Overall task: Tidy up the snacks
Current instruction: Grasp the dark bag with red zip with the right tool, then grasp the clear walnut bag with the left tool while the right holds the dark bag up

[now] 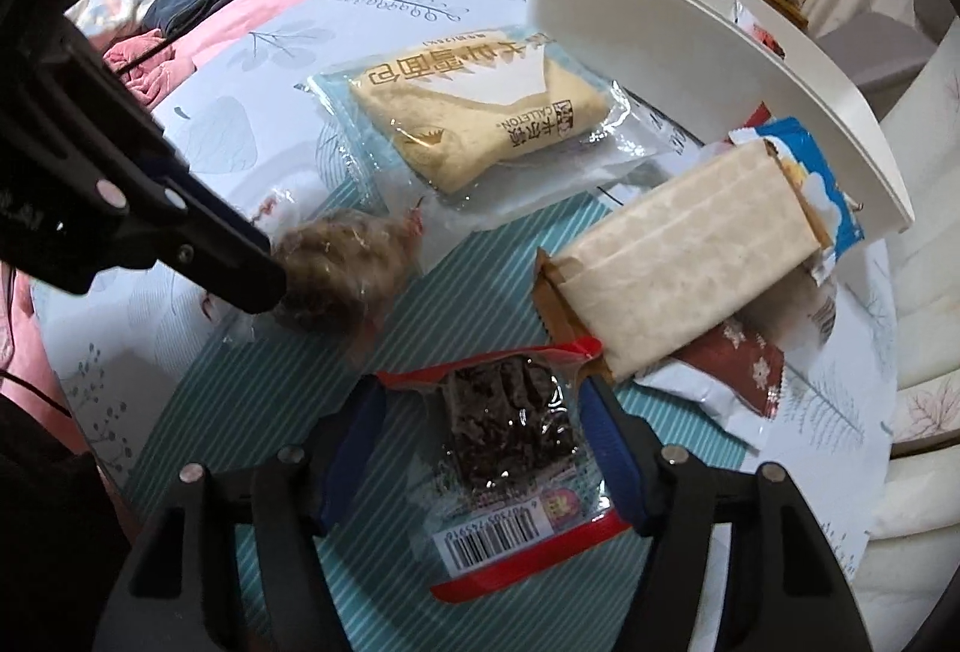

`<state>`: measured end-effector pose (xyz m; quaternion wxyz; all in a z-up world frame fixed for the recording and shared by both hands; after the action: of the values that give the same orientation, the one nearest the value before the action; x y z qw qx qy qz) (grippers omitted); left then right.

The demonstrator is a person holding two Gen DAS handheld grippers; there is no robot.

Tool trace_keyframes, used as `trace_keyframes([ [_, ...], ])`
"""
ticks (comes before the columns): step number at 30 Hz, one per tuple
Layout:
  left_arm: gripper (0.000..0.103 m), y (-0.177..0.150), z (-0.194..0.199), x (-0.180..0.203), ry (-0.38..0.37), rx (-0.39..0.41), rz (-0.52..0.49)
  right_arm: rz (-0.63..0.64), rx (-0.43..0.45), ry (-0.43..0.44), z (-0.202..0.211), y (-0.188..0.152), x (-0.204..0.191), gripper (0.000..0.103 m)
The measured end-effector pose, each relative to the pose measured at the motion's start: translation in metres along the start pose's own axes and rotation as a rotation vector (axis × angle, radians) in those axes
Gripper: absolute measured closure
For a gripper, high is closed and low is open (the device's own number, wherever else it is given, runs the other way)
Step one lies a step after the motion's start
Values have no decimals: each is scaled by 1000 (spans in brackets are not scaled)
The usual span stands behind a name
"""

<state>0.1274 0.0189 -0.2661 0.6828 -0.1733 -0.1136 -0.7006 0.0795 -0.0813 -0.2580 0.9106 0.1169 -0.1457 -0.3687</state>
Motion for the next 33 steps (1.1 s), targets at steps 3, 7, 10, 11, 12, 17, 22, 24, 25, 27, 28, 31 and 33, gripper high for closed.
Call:
trace_keyframes([
  [3,96,0,-6,3,-18,-15,20,-40,-34,20,-2,4,1,38],
  [7,96,0,-11,3,-48,-30,66,-52,-76,52,-2,8,-4,40],
  [10,96,3,-10,-2,-67,-43,101,-95,-100,66,-2,6,1,48],
  [11,96,3,-10,-2,-64,-47,110,-124,-108,82,-2,5,5,50],
  [12,96,4,-9,-2,-63,-45,122,-148,-111,91,-1,3,8,52],
  [17,98,8,6,-3,-88,-22,160,-241,-131,139,-2,-1,24,56],
  [22,98,10,29,-3,-115,24,186,-303,-124,149,5,-8,30,57],
  [24,98,9,39,-5,-125,38,202,-318,-109,158,11,-9,31,57],
  [25,98,9,42,-5,-135,43,216,-325,-99,159,15,-10,32,57],
  [27,98,10,49,-5,-153,49,239,-337,-75,170,23,-10,35,57],
  [28,98,10,52,-8,-158,53,245,-342,-64,175,28,-11,35,57],
  [31,98,9,57,-7,-170,58,245,-357,-27,186,41,-10,41,57],
  [33,95,7,54,-6,-159,53,236,-369,-8,188,49,-9,45,57],
])
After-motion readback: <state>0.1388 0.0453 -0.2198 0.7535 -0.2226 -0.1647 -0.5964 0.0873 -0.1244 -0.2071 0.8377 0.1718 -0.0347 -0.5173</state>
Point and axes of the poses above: each gripper's, at about its wrist camera, not at the fingertips, and z roughly against the way its jaws point, x to its right, y to its top, the point moved 2 cm from there along -z, roughly the way its jaws point, and after that the axes turned 8 degrees about z, right-handed, at the moved point
